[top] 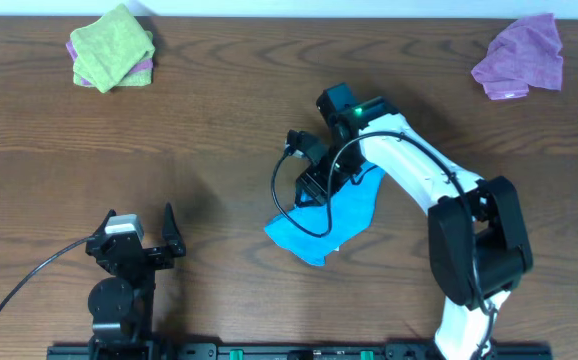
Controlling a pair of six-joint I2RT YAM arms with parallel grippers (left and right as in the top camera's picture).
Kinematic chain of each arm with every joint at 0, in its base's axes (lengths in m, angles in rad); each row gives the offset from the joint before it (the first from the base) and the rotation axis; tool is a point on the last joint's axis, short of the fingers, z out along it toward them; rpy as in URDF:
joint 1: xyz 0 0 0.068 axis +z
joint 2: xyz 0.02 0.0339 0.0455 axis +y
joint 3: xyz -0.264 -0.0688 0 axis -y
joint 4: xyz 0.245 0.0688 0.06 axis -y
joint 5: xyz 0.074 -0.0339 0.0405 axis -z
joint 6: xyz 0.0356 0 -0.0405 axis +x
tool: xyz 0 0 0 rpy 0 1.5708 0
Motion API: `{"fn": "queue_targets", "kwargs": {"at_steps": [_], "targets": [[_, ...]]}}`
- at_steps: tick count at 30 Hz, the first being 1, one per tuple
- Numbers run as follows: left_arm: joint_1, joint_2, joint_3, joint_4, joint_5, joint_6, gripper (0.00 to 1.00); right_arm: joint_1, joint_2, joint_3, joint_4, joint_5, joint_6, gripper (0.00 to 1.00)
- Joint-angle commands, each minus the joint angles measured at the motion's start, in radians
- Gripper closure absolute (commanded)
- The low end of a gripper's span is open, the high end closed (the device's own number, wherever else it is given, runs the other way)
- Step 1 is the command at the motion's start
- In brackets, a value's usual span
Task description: Fold the cloth
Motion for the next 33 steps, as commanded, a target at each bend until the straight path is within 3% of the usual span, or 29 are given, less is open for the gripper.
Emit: {"fn": "queue_targets", "kwargs": {"at_steps": [1,13,17,24,28,29,33], "targets": [[0.006,-0.006,-0.031,-0.014,0.0,0.006,0.05,0.024,0.028,0.006,0.017,0.069,0.137,0.46],[0.006,-0.006,-0.031,-0.014,0.0,0.006,0.05,0.127,0.033,0.006,0.097,0.351,0.403,0.5],[0.006,-0.006,-0.031,-0.014,0.0,0.006,0.04,0.174,0.033,0.006,0.126,0.401,0.414,0.51],[0.006,-0.006,-0.031,-0.014,0.0,0.006,0.05,0.193,0.069,0.006,0.124,0.409,0.436,0.66],[0.006,-0.006,-0.031,-0.014,0.0,0.006,0.05,0.192,0.069,0.006,0.108,0.485,0.443,0.87],[0.006,-0.006,-0.031,-0.014,0.0,0.006,0.05,0.192,0.069,0.006,0.106,0.489,0.443,0.98],[0.006,-0.006,-0.031,-0.014,0.0,0.006,0.05,0.192,0.069,0.007,0.111,0.525,0.443,0.99]]}}
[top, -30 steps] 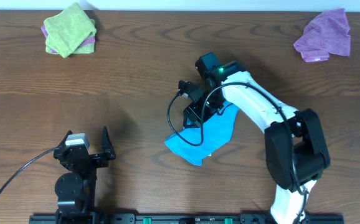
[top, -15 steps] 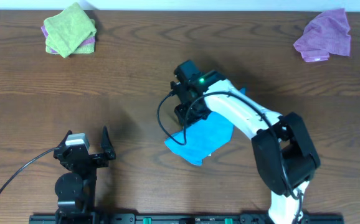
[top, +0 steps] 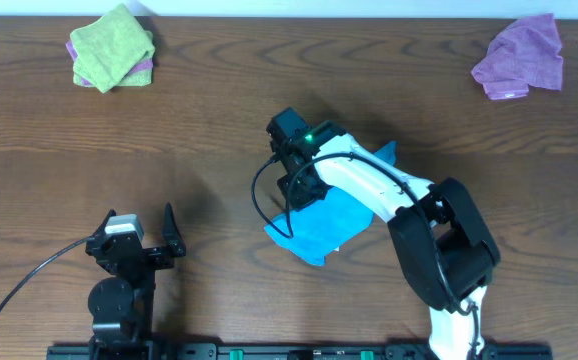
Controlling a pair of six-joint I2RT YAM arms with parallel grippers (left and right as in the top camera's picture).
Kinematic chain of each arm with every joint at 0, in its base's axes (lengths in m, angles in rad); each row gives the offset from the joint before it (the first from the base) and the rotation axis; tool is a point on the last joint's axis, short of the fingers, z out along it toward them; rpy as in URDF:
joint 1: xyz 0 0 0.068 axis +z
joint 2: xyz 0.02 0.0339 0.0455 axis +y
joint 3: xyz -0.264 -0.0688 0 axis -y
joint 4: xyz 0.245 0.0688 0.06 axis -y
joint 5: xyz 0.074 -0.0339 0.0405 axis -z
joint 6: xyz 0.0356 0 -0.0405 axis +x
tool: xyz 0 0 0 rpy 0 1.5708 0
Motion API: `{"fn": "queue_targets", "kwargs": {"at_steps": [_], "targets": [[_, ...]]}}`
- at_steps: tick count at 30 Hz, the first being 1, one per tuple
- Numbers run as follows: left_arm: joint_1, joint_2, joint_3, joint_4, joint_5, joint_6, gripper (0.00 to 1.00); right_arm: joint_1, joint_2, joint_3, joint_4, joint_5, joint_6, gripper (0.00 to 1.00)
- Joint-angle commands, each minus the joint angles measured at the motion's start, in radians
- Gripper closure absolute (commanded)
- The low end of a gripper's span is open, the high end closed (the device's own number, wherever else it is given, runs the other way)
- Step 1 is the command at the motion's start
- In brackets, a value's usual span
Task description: Fold the cloth
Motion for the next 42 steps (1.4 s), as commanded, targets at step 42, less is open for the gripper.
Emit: {"fn": "queue_targets", "kwargs": {"at_steps": [42], "targets": [[0.006,-0.006,-0.031,-0.014,0.0,0.006,0.05,-0.007,-0.009,0.503,0.084,0.615,-0.34,0.99]]}}
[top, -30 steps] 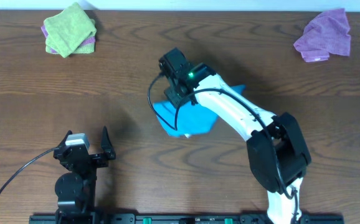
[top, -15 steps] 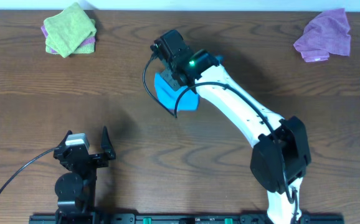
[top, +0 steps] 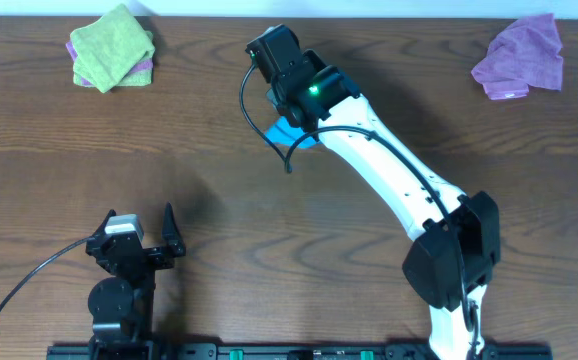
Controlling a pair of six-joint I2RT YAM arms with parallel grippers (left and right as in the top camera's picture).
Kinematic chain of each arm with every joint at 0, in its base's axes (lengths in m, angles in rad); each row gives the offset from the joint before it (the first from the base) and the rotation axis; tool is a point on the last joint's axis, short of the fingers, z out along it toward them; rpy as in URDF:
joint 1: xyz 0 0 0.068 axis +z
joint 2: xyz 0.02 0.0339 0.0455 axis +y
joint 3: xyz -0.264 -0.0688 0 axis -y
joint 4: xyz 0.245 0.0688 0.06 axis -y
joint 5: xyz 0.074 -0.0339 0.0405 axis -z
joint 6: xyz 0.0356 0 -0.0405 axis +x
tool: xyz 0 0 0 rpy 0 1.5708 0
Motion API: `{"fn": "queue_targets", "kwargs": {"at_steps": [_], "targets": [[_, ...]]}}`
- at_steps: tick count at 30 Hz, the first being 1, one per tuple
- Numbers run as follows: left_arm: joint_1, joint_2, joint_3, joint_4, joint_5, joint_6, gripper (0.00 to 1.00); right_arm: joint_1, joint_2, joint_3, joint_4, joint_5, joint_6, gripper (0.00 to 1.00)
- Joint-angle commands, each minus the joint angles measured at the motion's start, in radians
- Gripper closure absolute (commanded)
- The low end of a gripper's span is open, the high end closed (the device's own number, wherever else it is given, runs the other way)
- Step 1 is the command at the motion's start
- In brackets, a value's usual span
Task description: Fold the cloth
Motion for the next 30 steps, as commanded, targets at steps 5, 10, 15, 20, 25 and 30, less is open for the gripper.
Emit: {"fn": "queue_targets", "kwargs": {"at_steps": [5,10,15,20,25,30], "targets": [[0.006,-0.006,-0.031,-0.014,0.0,0.006,0.05,-0.006,-0.013,0.024,0.036,0.467,-0.056,0.99],[0.006,-0.006,-0.031,-0.014,0.0,0.006,0.05,-0.023,-0.013,0.024,0.052,0.503,-0.062,0.99],[0.006,-0.006,-0.031,-0.014,0.0,0.006,0.05,0.009,-0.025,0.024,-0.182,-0.637,-0.272,0.99],[0.006,-0.006,-0.031,-0.014,0.0,0.006,0.05,-0.016,-0.026,0.024,-0.279,-0.892,-0.406,0.99],[0.006,-0.006,-0.031,-0.014,0.0,0.006,0.05,-0.037,-0.026,0.024,-0.278,-0.66,-0.328,0.99],[0.006,-0.006,-0.031,-0.014,0.0,0.006,0.04,-0.09,-0.024,0.022,-0.212,0.14,-0.189,0.99]]}}
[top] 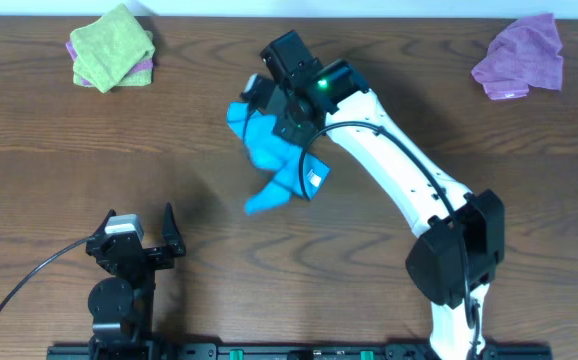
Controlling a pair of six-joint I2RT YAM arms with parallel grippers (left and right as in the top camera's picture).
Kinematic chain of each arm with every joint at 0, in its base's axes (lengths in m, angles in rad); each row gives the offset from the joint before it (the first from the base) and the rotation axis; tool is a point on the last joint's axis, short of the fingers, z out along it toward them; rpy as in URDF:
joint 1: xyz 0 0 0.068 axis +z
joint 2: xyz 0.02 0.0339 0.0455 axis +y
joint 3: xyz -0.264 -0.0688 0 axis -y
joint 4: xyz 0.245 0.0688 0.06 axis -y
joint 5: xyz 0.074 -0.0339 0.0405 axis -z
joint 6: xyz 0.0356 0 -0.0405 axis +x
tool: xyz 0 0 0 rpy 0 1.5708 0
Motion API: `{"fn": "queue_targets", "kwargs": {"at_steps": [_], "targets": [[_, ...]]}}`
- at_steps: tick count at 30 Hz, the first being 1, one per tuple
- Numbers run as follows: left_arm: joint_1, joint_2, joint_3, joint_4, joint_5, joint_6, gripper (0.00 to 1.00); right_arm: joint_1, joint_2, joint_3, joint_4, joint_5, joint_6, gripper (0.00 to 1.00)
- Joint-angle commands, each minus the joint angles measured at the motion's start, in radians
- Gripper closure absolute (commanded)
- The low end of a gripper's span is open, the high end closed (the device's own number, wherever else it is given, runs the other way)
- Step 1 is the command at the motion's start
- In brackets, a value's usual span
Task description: Fold the cloth
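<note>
The blue cloth [274, 160] is bunched and lifted near the middle of the table, with a white tag at its right edge and a tail trailing to the lower left. My right gripper [261, 100] is at the cloth's top, shut on its upper part; its fingertips are partly hidden by the wrist and the fabric. My left gripper [139, 228] rests low at the front left, far from the cloth, open with nothing in it.
A folded green cloth on a purple one [112, 47] lies at the back left. A crumpled purple cloth [521, 57] lies at the back right. The right arm [399, 170] stretches diagonally across the table's middle.
My right gripper has come back a little toward the front. The blue cloth, then almost hidden under the arm, now shows as a bunch hanging to the left of and below the gripper.
The blue cloth first lay flat at the table's centre with my right gripper on its upper edge. Then the gripper was on its left part. Later the gripper was far back with the cloth lifted off that spot, and now the cloth hangs bunched from it. The left arm stayed still.
</note>
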Motion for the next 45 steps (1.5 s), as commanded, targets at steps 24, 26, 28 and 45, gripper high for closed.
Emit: {"fn": "queue_targets", "kwargs": {"at_steps": [24,26,28,45], "targets": [[0.006,-0.006,-0.031,-0.014,0.0,0.006,0.04,0.025,-0.025,0.011,-0.118,-0.602,-0.018,0.01],[0.006,-0.006,-0.031,-0.014,0.0,0.006,0.05,0.024,-0.025,0.011,-0.118,-0.576,-0.018,0.01],[0.006,-0.006,-0.031,-0.014,0.0,0.006,0.05,0.023,-0.025,0.011,-0.118,-0.485,-0.007,0.01],[0.006,-0.006,-0.031,-0.014,0.0,0.006,0.05,-0.37,0.035,-0.197,-0.158,-0.453,0.255,0.82]]}}
